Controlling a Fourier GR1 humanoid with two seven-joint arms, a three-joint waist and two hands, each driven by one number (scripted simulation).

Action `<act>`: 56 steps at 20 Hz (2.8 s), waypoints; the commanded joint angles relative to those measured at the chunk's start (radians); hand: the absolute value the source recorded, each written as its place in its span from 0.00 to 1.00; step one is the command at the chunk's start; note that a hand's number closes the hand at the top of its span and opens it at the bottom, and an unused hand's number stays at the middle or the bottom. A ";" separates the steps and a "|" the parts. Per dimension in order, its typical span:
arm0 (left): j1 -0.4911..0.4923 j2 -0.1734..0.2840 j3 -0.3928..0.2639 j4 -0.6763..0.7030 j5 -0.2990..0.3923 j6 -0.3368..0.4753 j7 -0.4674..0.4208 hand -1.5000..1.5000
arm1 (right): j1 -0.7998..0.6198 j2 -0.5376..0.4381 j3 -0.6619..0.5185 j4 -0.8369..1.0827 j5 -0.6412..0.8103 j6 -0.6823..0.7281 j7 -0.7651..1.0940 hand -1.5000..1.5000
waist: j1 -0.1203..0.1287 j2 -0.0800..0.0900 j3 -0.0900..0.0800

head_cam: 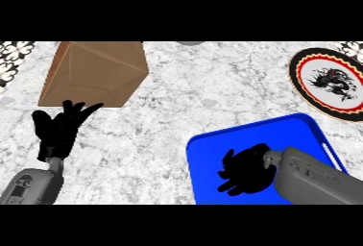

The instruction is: Pick the croissant from the tray and place it in the plate

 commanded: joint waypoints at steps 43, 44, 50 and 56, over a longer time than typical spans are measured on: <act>-0.020 -0.036 0.025 -0.049 -0.053 -0.026 0.057 0.50 | -0.165 0.144 -1.536 0.821 -0.761 -0.400 1.207 1.00 | 0.015 0.019 0.005; 0.005 -0.031 0.037 -0.039 -0.045 -0.034 0.028 0.50 | -0.157 0.126 -1.559 0.884 -0.773 -0.431 1.159 1.00 | 0.023 0.023 0.005; -0.051 -0.030 0.052 -0.008 -0.035 -0.062 0.051 0.50 | -0.140 0.004 -1.568 1.046 -0.782 -0.299 1.068 1.00 | 0.021 0.026 0.006; -0.024 -0.037 0.046 -0.039 -0.038 -0.073 0.039 0.50 | -0.122 -0.045 -1.666 1.159 -0.902 -0.153 0.936 0.00 | 0.034 0.030 0.008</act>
